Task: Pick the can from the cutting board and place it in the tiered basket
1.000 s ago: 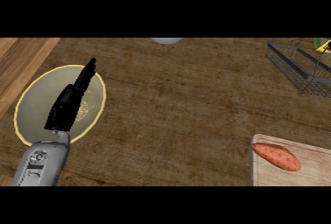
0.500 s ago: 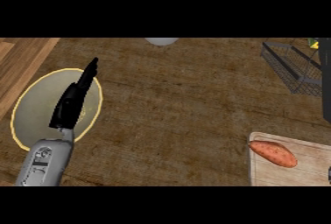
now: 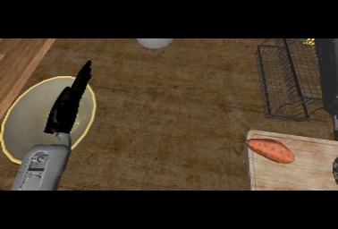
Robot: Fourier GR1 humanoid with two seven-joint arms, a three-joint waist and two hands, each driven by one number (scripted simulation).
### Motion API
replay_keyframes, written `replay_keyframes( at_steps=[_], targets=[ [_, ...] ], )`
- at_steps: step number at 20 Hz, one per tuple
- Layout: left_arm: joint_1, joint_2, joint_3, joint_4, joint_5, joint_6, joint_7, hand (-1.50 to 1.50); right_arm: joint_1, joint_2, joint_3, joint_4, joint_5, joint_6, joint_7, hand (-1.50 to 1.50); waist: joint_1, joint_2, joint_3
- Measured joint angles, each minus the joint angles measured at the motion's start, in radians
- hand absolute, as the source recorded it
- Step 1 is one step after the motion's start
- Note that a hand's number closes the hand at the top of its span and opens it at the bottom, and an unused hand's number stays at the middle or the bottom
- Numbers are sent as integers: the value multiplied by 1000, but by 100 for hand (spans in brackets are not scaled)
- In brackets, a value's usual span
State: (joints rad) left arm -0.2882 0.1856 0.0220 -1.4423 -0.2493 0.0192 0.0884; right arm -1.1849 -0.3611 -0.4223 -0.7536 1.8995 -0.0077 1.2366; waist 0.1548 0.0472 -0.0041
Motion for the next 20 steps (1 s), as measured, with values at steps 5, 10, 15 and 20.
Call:
replay_keyframes(
  at_steps=[5, 10, 15, 20],
  targets=[
    [14, 4, 14, 5, 7, 3, -4, 0, -32, 3, -49, 83, 91, 49, 7, 150, -30, -9, 1],
    [32, 14, 37, 5, 15, 6, -3, 0, -64, 27, -109, 136, 136, 72, 12, 150, -57, -18, 2],
    [53, 18, 48, 9, 16, 11, -17, 0, -68, 67, -176, 165, 131, 55, 6, 150, -81, -24, 4],
    [79, 24, 64, 13, 22, 13, -38, 0, -56, 109, -245, 159, 107, 15, -4, 150, -95, -28, 4]
  ],
)
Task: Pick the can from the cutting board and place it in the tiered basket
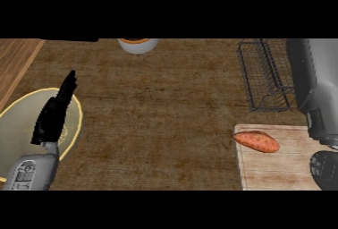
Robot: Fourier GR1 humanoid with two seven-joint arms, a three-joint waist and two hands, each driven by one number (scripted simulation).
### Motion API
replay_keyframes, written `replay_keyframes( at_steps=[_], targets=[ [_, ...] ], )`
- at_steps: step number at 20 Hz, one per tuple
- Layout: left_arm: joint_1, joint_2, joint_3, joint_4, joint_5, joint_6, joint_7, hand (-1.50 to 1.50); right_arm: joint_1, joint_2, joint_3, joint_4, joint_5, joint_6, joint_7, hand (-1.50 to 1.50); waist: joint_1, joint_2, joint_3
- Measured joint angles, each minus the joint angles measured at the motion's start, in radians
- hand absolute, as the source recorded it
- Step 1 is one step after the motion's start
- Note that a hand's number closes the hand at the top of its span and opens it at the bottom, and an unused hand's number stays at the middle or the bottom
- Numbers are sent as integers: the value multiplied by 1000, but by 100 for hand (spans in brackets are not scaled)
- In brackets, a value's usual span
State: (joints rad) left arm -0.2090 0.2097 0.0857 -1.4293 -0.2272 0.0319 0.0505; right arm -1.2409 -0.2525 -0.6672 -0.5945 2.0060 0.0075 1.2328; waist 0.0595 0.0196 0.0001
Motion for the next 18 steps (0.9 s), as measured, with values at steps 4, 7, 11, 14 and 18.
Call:
replay_keyframes(
  at_steps=[4, 7, 11, 14, 18],
  targets=[
    [3, 3, 4, -10, 2, -1, 6, 0, 31, 36, -78, -56, -44, -61, -2, -150, -6, -1, 1],
    [-3, 0, 5, -11, 3, 1, 12, 0, 55, 67, -124, -92, -60, -103, -3, -150, -11, -2, 1],
    [14, 0, 0, -27, 2, -4, 15, 0, 90, 106, -146, -151, -42, -181, -15, -150, -9, -3, 1],
    [17, 4, 4, -26, 3, -4, 11, 0, 104, 122, -146, -200, -9, -242, -26, -150, -11, -3, 0],
    [23, 6, 8, -26, 5, -5, 8, 0, 112, 153, -130, -274, 56, -306, -31, -150, -15, -6, 0]
  ],
)
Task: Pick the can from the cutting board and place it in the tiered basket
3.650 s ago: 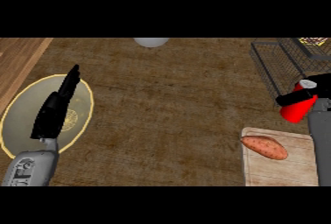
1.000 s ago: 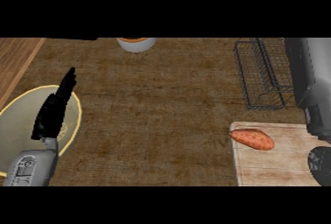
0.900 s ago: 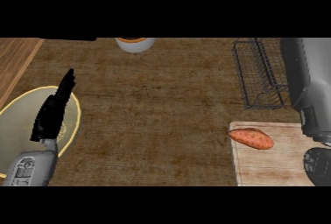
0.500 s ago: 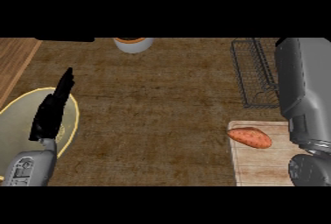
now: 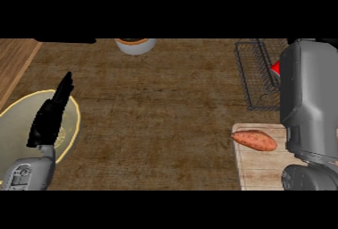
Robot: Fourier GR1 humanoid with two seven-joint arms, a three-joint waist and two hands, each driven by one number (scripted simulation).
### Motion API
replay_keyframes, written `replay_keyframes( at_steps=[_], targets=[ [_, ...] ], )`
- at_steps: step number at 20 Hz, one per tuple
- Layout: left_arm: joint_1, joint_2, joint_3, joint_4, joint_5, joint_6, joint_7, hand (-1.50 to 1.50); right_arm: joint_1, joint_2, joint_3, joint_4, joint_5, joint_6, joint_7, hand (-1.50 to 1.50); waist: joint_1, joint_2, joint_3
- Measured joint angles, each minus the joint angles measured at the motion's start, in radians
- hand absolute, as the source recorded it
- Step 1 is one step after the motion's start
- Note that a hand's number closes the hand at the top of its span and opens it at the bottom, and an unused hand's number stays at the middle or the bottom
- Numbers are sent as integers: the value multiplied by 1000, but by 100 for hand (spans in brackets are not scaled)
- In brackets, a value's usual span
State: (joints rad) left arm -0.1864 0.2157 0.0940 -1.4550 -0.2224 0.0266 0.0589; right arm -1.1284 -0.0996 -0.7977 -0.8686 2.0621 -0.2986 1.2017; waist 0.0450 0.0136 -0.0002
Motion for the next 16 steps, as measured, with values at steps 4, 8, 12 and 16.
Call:
replay_keyframes(
  at_steps=[4, 8, 12, 16],
  targets=[
    [-1, 2, 1, 0, 0, -2, 7, 0, -11, 29, 13, -75, 95, -28, 21, -150, -5, -3, -1],
    [-7, -3, 2, 3, -3, 4, 17, 0, -27, 72, -9, -187, 150, -30, 37, -150, -14, -11, -1],
    [-12, -1, 1, 18, -8, 4, 15, 0, -40, 92, -24, -294, 151, -30, 43, -150, -9, -17, -2],
    [-10, -8, -10, 19, -13, 3, 12, 0, -13, 100, 4, -377, 127, -19, 47, -150, 4, -25, -2]
  ],
)
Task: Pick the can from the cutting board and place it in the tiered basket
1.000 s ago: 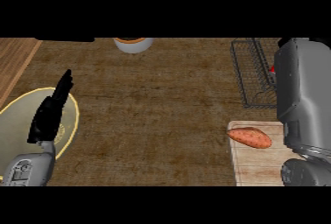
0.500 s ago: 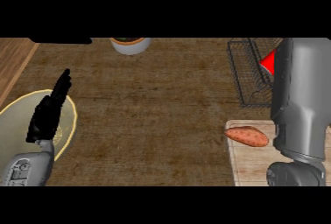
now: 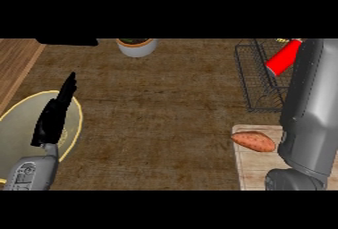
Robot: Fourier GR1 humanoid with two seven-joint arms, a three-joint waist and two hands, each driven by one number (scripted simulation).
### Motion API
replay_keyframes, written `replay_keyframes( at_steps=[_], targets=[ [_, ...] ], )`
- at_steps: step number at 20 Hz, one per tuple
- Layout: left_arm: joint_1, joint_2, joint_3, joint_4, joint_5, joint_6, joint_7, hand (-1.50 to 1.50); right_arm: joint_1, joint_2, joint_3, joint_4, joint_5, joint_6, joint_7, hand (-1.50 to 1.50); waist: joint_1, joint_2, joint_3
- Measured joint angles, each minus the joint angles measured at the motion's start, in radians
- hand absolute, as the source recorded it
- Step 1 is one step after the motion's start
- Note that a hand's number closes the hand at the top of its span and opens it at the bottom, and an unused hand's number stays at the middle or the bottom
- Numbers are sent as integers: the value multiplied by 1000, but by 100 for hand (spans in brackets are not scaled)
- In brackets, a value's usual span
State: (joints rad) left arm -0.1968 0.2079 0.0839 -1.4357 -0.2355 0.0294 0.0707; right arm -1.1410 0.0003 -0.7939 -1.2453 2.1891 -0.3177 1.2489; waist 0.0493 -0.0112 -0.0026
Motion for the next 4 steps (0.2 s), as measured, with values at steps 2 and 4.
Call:
replay_keyframes(
  at_steps=[2, 4],
  targets=[
    [1, 4, 2, 0, 5, -8, 1, 0, 24, 0, 29, -42, -16, 6, 1, -150, 5, -4, 0],
    [0, 0, -4, 0, -1, -4, 6, 0, 51, 0, 70, -90, -34, 11, -2, -150, 3, -8, 0]
  ],
)
